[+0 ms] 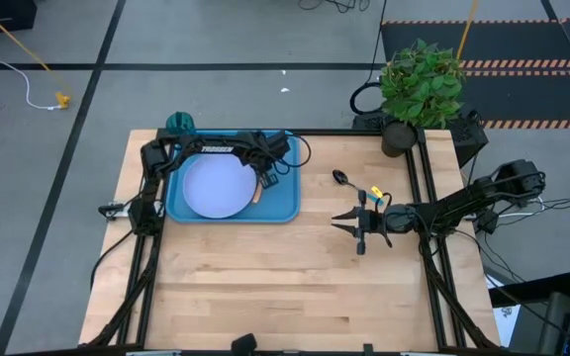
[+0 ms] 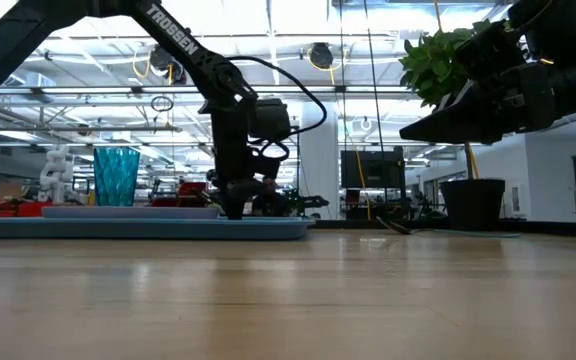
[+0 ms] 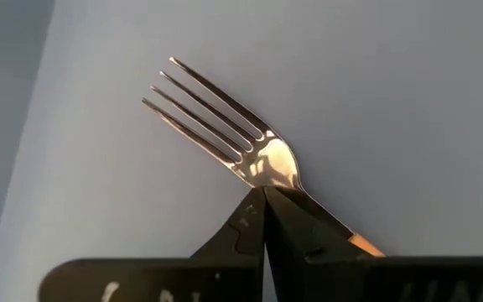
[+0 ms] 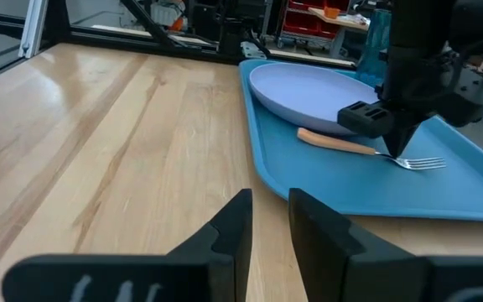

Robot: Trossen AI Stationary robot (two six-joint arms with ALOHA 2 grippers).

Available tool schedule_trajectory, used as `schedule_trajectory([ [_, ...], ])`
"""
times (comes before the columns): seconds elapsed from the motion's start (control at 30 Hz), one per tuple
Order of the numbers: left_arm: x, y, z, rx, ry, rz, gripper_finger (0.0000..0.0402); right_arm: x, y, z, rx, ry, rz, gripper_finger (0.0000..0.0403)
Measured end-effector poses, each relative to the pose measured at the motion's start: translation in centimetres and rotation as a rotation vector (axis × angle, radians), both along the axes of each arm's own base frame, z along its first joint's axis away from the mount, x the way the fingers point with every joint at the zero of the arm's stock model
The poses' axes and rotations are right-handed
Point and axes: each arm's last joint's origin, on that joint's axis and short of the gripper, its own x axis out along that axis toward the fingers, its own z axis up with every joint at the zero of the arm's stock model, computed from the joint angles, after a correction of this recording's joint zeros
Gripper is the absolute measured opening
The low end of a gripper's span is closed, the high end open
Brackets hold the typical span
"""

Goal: Pick and place plate/cup/fork/spoon on tray
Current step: Put the orange fork on the blue tray to the right of the violet plate

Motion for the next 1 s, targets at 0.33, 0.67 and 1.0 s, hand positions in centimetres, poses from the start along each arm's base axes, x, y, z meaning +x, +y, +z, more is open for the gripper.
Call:
schedule_trajectory([
  [0.33, -0.4, 0.7, -0.1, -0.025, -0.025, 0.08, 0.0005, 0.0, 0.0, 0.0, 0.0, 0.0, 0.0, 0.007],
  [0.67, -0.5, -0.4, 0.3, -0.108, -0.031, 0.13, 0.0005, 0.0, 0.0, -0.1, -0.021, 0.017, 0.004, 0.007],
  [1.0, -0.1, -3.0, 3.4, -0.082, -0.085, 0.096, 0.0005, 0.0, 0.0, -0.1, -0.024, 0.015, 0.006, 0.007],
])
